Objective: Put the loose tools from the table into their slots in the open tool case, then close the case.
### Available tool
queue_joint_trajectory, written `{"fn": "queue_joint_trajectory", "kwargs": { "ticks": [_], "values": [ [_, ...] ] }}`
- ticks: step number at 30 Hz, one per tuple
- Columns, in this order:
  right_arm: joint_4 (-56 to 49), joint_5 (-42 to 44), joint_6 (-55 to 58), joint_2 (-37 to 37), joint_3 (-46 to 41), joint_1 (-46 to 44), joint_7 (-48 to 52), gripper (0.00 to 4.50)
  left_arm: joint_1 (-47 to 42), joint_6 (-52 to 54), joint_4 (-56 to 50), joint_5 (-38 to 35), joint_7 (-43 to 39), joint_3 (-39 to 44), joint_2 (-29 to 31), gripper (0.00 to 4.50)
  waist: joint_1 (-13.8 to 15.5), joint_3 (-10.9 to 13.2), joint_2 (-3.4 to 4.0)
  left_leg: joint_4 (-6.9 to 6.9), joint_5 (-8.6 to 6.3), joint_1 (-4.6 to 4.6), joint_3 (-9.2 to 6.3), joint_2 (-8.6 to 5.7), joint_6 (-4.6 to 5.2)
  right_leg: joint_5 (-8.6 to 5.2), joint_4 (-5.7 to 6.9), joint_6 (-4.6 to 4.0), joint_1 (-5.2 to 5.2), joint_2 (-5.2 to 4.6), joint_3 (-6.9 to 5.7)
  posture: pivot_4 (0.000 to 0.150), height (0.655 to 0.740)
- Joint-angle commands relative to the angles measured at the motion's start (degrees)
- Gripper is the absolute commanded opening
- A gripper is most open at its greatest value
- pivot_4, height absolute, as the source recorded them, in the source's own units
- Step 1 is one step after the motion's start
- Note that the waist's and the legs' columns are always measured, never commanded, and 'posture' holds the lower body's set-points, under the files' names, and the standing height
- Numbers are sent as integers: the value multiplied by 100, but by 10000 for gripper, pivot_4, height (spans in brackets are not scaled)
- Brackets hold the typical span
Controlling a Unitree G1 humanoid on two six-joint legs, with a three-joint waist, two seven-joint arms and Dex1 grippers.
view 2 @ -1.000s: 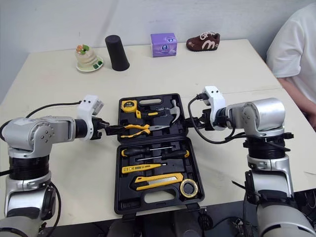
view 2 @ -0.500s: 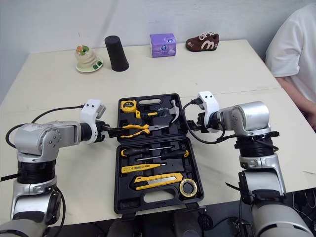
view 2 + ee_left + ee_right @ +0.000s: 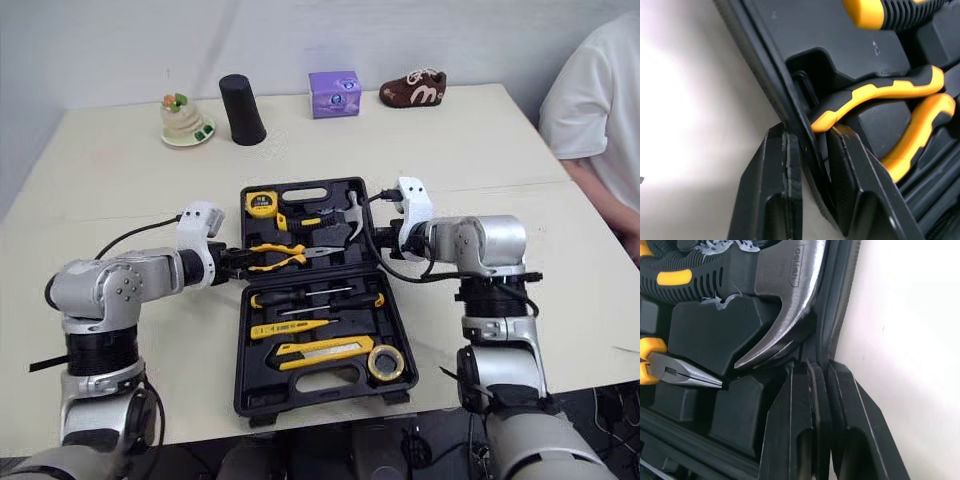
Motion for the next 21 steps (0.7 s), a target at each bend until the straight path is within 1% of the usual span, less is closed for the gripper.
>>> {"fn": "queue_joint_trajectory", "kwargs": {
  "ticks": [1, 4, 6, 7, 8, 9, 10, 12, 13, 15, 16, 18, 21],
  "values": [
    [-694, 16, -1127, -149, -170, 278, 223, 0, -132, -1007, -112, 51, 4, 306, -41, 2502, 4, 2, 1, -6, 1, -2, 1, -1, -1, 1, -4, 1, -3, 0, 0, 1500, 7400],
    [-1149, -421, -2669, -457, 218, 883, 597, 0, 66, -2303, -101, 242, -118, 202, -23, 1646, 0, 2, 2, -21, 0, -11, 2, -1, -3, 1, -24, 2, -9, 1, -1, 1500, 7400],
    [-1154, -573, -3410, -484, 229, 1116, 617, 0, 268, -3264, -95, 559, -236, -64, 139, 574, -11, 3, 3, -41, -1, -13, 4, 0, -6, 1, -50, 2, -10, 3, -3, 1500, 7400],
    [-1086, -636, -3814, -489, 194, 1234, 620, 0, 424, -3980, -71, 862, -322, -284, 292, 251, -31, 3, 4, -51, -1, -11, 8, 1, -7, 1, -59, 2, -11, 5, -3, 1500, 7400],
    [-934, -844, -4553, -538, 191, 1391, 594, 0, 626, -4897, -13, 1176, -482, -491, 439, 72, -45, 3, 4, -62, -1, -10, 16, 3, -8, 1, -66, 2, -15, 8, -2, 1500, 7400],
    [-813, -991, -5091, -579, 199, 1498, 583, 0, 764, -5556, 55, 1372, -592, -624, 531, 72, -54, 4, 4, -76, 0, -8, 20, 5, -11, 1, -72, 2, -19, 10, -1, 1500, 7400],
    [-666, -1325, -5817, -756, 349, 1677, 599, 0, 883, -6219, 131, 1575, -531, -648, 553, 72, -63, 4, 4, -84, 2, -7, 24, 6, -14, 1, -74, 1, -22, 11, 0, 1500, 7400],
    [-304, -1963, -7463, -1129, 668, 2014, 709, 0, 1097, -7064, 271, 1730, -444, -622, 558, 72, -43, 4, 4, -102, 3, -8, 25, 8, -17, -4, -87, -7, -26, 14, -1, 1500, 7400],
    [-45, -2334, -8273, -1345, 813, 2184, 593, 0, 1269, -7653, 351, 1850, -501, -660, 613, 72, -36, 4, 4, -104, 2, -8, 25, 7, -17, -4, -97, -8, -26, 13, -1, 1500, 7400],
    [407, -2934, -9352, -1691, 1025, 2411, 257, 0, 1587, -8474, 454, 2152, -539, -780, 758, 72, -43, 4, 4, -106, -1, -8, 31, 6, -12, -4, -99, -7, -26, 9, 3, 1500, 7400],
    [590, -3158, -9716, -1801, 1072, 2495, 63, 0, 1737, -8775, 488, 2202, -634, -836, 809, 72, -47, 4, 4, -105, -2, -6, 33, 6, -11, -5, -100, -7, -24, 8, 4, 1500, 7400],
    [869, -3474, -10189, -1966, 1160, 2640, -198, 0, 1995, -9082, 571, 2289, -647, -885, 868, 72, -46, 4, 4, -100, -3, 5, 37, 8, -9, -4, -96, -7, -17, 6, 8, 1500, 7400],
    [980, -3706, -10605, -2081, 1268, 2899, -333, 0, 2386, -9274, 691, 2336, -662, -889, 886, 72, -32, 2, 1, -82, -1, 20, 37, 8, -5, -2, -85, -3, 0, 5, 11, 1500, 7400]
  ]
}}
